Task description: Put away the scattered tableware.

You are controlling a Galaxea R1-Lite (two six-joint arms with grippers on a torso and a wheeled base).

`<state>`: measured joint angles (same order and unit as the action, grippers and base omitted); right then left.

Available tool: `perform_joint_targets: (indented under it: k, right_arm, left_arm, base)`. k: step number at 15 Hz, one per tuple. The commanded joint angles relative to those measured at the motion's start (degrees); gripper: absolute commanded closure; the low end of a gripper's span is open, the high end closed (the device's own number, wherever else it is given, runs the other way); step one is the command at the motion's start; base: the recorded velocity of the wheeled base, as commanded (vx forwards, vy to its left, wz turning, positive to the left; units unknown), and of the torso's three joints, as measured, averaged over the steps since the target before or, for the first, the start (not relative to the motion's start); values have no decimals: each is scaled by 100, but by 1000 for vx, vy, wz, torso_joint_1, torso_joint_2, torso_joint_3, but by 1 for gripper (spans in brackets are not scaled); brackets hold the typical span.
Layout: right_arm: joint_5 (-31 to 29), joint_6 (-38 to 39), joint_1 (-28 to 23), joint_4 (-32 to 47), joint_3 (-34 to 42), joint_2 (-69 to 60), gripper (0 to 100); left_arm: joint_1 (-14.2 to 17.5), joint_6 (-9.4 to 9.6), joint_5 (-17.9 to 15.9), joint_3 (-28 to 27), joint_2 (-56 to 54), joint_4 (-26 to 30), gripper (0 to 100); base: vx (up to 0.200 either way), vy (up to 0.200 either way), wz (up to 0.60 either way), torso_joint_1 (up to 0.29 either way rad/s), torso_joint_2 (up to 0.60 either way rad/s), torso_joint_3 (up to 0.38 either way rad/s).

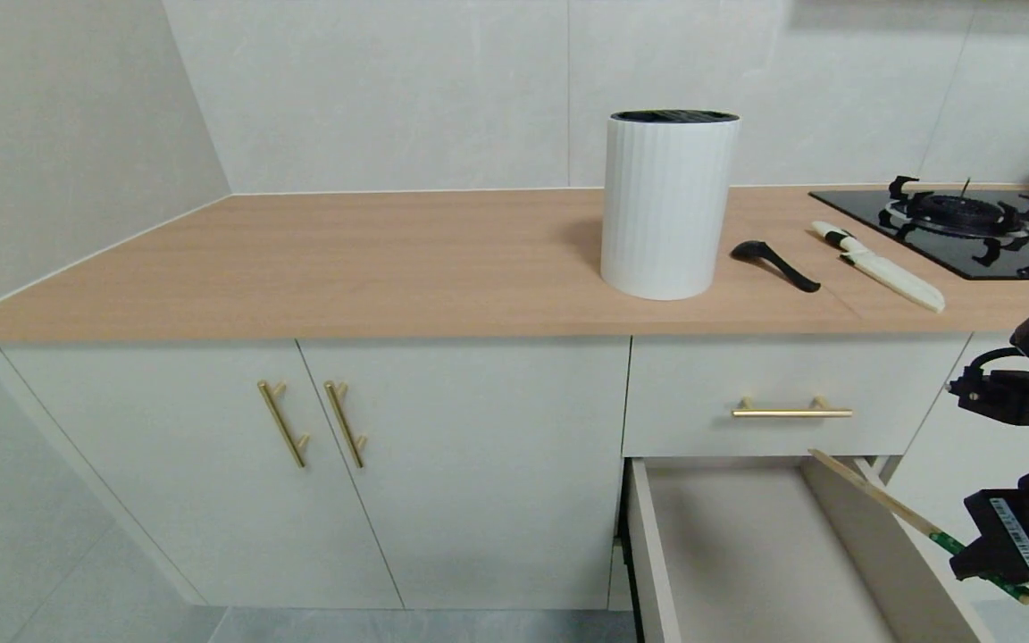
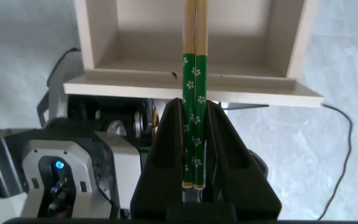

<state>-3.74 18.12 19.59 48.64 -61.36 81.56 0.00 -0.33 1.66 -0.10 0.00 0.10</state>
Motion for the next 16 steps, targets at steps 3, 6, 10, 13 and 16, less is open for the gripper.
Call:
perform_joint_targets:
  k: [3, 6, 10, 13, 16]
  right_arm:
    - [-4, -1, 71, 5, 27, 71, 100]
    - [-12, -10, 124, -65, 80, 150, 100]
    - [-12, -10, 142, -74, 62, 168, 100]
    - [-12, -36, 194, -215, 71, 220, 100]
    - [-30, -54, 194, -513, 71, 897, 100]
  left_arm:
    - [0, -2, 1, 1, 0, -1, 0]
    - [0, -2, 1, 1, 0, -1, 0]
    - [0, -2, 1, 1, 0, -1, 0]
    - [0, -2, 1, 1, 0, -1, 0]
    - [0, -2, 1, 1, 0, -1, 0]
  base:
    - [0, 0, 0, -100, 461, 349]
    - [0, 0, 0, -71, 448, 370]
    - [0, 0, 0, -24, 255, 234]
    - [0, 0, 0, -1, 22, 15]
    - [0, 0, 0, 0, 0, 0]
